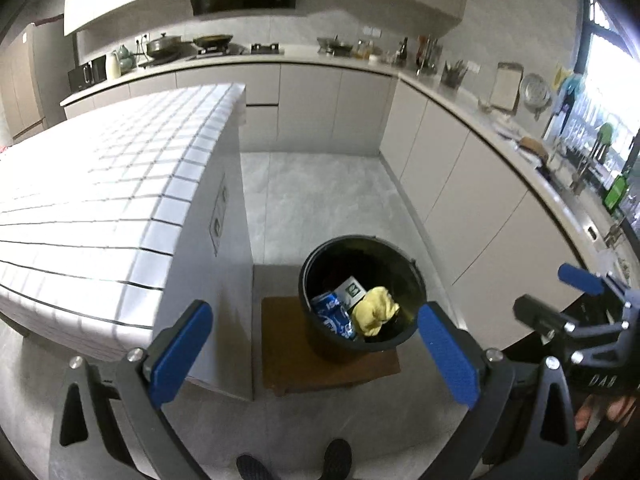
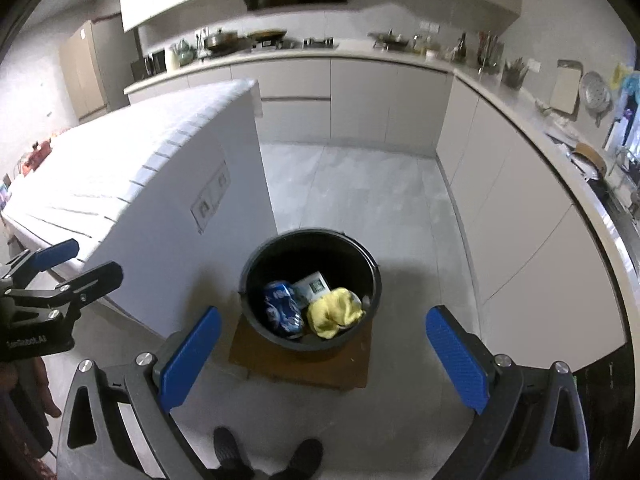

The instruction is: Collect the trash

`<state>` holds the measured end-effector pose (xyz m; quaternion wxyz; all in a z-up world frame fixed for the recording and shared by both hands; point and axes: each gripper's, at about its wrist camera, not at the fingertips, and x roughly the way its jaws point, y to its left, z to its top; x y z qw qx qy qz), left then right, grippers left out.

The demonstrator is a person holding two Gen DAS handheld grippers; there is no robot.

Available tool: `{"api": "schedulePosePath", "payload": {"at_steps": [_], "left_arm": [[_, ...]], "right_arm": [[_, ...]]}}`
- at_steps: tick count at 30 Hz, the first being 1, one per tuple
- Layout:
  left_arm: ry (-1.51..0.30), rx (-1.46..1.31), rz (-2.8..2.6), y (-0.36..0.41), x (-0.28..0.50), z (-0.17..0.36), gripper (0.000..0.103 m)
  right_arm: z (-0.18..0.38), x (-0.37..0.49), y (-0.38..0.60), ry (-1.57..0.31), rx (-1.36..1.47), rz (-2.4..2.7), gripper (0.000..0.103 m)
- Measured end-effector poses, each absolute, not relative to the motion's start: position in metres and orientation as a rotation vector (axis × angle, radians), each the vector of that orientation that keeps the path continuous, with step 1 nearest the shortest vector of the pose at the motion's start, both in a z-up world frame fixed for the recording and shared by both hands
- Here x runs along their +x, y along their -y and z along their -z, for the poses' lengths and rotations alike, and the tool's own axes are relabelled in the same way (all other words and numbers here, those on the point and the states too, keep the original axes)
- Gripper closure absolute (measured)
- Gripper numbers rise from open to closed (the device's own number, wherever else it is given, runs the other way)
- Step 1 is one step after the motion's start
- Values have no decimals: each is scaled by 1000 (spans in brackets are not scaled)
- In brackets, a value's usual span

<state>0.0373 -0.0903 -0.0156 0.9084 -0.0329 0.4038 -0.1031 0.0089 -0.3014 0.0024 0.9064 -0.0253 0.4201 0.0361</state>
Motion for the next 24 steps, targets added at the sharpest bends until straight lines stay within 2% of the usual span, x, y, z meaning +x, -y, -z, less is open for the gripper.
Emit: {"api": "schedulePosePath", "payload": {"at_steps": [7,24], "left_arm": [[-777,-72,242,68,23,-12,0],[-698,-91,222,35,4,-35,0]], "right_arm": [[-30,-23,274,-821,-43,-43,0],[-88,-67,238,-658,-56,-2,0]]}}
